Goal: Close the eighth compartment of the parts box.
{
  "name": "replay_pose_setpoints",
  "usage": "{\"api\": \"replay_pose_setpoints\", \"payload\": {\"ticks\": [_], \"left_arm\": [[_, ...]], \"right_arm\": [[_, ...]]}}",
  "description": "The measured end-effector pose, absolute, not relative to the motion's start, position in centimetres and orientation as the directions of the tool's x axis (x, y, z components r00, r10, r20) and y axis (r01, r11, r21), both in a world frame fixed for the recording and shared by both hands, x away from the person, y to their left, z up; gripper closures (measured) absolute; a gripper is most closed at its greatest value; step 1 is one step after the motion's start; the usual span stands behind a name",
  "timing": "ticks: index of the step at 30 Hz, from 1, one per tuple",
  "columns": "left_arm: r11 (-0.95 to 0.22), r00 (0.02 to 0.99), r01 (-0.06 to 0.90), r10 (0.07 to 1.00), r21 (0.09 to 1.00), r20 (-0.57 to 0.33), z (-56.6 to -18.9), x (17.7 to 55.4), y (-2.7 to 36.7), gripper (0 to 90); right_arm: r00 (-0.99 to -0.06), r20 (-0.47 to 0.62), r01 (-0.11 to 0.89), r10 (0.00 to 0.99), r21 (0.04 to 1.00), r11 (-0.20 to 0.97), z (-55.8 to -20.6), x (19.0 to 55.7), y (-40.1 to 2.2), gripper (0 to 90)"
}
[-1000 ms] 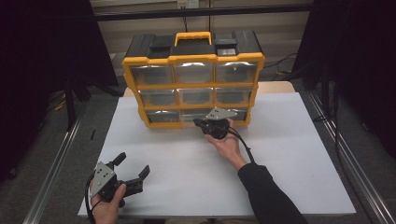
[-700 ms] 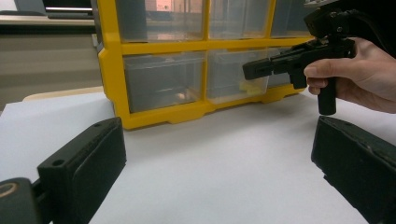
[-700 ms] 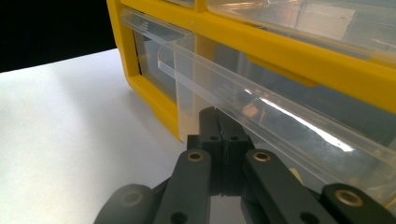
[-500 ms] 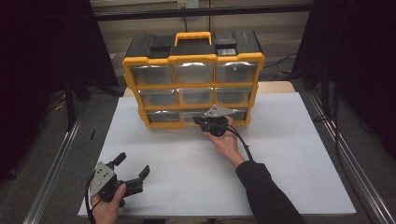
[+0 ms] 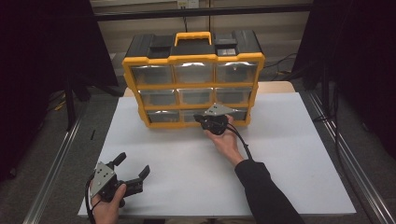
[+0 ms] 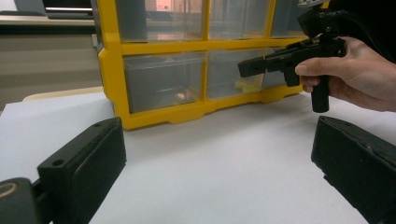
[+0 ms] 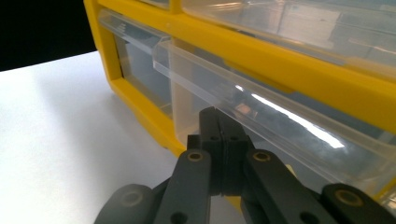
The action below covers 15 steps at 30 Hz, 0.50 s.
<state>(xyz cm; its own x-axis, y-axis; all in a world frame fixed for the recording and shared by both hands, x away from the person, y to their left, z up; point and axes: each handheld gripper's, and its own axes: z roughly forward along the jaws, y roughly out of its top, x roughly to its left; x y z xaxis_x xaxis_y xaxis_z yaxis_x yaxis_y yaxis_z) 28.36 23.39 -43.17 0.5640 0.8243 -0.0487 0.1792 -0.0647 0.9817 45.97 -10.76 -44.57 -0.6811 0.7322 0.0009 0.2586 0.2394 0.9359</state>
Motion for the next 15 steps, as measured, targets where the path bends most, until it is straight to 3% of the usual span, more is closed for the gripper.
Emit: {"api": "replay_pose_setpoints", "payload": {"ticks": [15], "left_arm": [[-0.062, 0.566, 0.184, 0.823, 0.981, -0.054, -43.20, 28.36, 23.35, 3.2]], "right_arm": [[-0.657, -0.010, 0.264, 0.754, 0.933, 0.243, -44.56, 46.79, -10.55, 90.0]]}}
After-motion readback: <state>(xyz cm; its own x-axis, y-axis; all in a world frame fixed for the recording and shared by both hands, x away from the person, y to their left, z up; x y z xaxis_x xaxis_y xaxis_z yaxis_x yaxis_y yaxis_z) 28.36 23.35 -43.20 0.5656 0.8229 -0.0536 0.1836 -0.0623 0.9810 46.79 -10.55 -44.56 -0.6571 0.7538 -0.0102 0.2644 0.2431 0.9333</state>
